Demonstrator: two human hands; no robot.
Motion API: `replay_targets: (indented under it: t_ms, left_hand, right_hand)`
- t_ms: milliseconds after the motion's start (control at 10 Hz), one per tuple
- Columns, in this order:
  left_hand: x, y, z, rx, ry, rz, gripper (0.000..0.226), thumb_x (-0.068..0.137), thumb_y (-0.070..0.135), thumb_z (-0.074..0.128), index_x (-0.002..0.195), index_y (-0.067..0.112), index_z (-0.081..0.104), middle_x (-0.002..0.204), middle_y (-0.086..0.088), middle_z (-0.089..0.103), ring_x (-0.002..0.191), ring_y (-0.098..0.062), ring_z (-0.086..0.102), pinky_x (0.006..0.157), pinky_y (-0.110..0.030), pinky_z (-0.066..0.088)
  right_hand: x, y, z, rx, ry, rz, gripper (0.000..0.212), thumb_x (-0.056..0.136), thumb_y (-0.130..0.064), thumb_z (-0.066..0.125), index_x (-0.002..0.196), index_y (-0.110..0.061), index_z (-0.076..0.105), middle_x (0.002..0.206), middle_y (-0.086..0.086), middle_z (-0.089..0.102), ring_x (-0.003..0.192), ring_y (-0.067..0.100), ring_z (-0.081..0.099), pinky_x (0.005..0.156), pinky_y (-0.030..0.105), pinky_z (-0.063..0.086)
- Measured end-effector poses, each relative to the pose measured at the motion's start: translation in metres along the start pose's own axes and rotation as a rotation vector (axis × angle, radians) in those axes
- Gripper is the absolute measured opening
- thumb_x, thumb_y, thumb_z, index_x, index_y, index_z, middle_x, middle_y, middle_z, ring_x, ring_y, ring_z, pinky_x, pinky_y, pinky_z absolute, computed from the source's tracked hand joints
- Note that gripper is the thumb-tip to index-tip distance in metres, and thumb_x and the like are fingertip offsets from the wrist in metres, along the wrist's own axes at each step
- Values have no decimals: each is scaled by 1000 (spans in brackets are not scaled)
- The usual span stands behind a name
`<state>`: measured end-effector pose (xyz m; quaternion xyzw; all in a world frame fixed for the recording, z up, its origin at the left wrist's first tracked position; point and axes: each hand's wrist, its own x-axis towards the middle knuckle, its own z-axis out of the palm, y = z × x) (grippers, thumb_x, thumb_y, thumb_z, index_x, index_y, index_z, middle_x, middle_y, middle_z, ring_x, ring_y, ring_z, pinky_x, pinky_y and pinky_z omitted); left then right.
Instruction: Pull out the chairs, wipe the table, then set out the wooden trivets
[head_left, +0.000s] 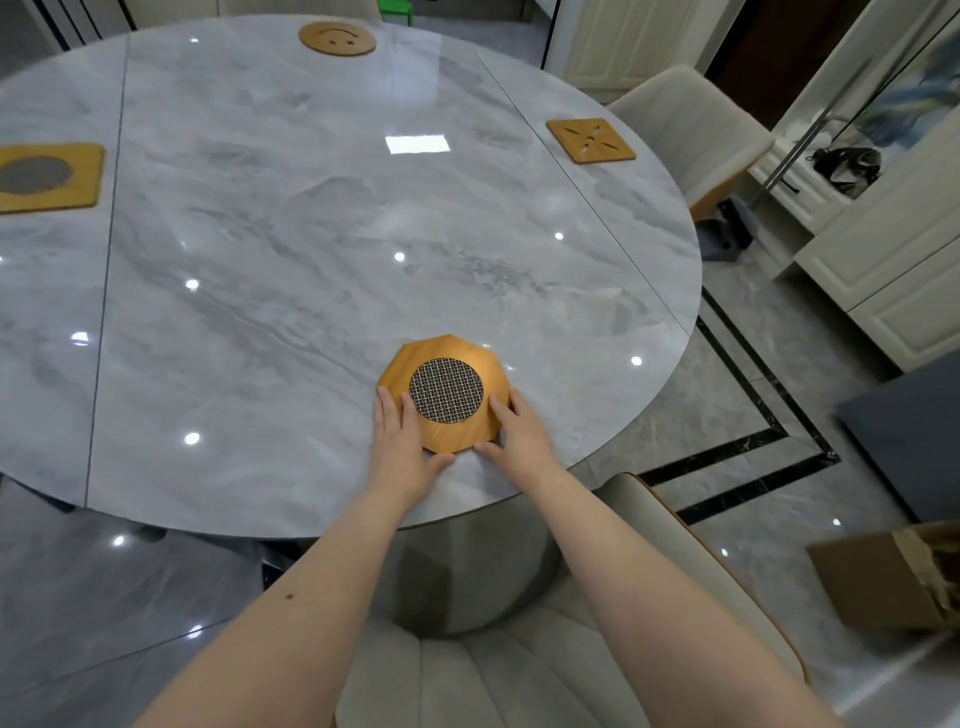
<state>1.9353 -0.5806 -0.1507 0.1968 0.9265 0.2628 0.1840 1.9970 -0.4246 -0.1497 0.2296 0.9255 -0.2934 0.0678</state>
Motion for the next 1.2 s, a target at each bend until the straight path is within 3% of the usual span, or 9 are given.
replay_targets:
  t_ms: [300,600,800,900,1100,1200]
  left_hand:
    - [0,2,-1,13,-12,-16,108,82,44,67,150,1,-5,154,-21,-21,144,-31,-19,118,-35,-3]
    - [-1,3,-3,36,-19,-22,108,83,46,66,150,2,-7,154,-20,-23,144,-30,-20,118,-35,-3]
    - [-1,3,-7,24,-26,-29,108,81,45,67,150,4,-5,155,-18,-20,144,-29,-18,119,-36,-1]
    - [0,4,-12,0,-34,-47,105,80,45,69,151,6,1,157,-16,-13,146,-27,-11,119,-36,6]
    - [8,11,-41,59,99,56,71,90,41,57,145,8,27,148,-12,34,137,-27,29,112,-34,25]
    - [12,16,-61,95,166,130,54,94,33,52,140,9,35,142,-10,42,129,-27,39,105,-34,33]
  right_hand:
    - [0,0,-1,21,-4,2,81,87,-27,67,152,-15,21,159,5,13,146,22,16,118,34,21]
    - [0,0,4,6,-2,12,82,87,-31,67,152,-18,19,159,4,12,146,22,15,118,41,24]
    - [-2,-2,-2,-31,-50,23,81,90,-33,63,153,-17,15,160,5,5,147,23,10,120,38,18]
    - [-1,-8,-13,-65,-57,53,69,94,-38,54,152,-18,22,160,5,11,146,24,14,119,38,19]
    - [-5,-35,-29,-88,33,46,52,99,-34,46,146,-16,35,155,8,27,141,26,26,113,36,24]
    - [-3,-58,-34,-74,102,31,42,100,-25,43,140,-15,45,140,11,47,130,28,40,105,36,33]
